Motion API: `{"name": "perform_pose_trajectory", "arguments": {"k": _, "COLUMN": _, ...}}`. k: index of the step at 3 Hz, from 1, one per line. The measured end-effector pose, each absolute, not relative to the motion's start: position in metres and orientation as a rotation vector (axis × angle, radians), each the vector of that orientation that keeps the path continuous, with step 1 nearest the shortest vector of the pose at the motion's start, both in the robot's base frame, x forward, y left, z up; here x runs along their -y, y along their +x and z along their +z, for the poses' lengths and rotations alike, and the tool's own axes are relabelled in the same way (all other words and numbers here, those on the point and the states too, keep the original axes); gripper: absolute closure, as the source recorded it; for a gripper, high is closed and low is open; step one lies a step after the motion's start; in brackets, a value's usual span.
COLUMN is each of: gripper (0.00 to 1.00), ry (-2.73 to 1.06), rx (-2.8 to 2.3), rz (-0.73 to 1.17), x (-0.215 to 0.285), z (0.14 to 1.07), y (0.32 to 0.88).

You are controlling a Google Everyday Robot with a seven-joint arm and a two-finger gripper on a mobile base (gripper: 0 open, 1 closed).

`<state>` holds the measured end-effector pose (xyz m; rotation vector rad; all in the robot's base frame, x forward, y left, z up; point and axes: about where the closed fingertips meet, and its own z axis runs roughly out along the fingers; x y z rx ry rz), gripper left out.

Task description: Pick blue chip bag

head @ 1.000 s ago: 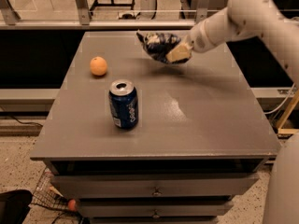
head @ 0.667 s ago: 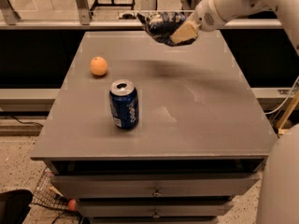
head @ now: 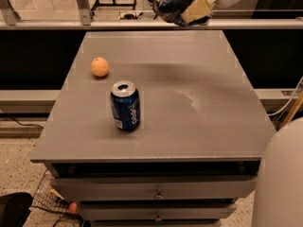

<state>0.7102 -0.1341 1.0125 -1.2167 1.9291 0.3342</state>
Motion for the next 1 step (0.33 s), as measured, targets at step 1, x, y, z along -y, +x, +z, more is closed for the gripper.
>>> {"name": "perform_pose_trajectory", "arguments": {"k": 1, "gripper": 1.00, "ry": -1.222, "rx": -1.903, "rz": 0.313, "x": 0.1399, "z": 1.0360, "y": 0.7019}}
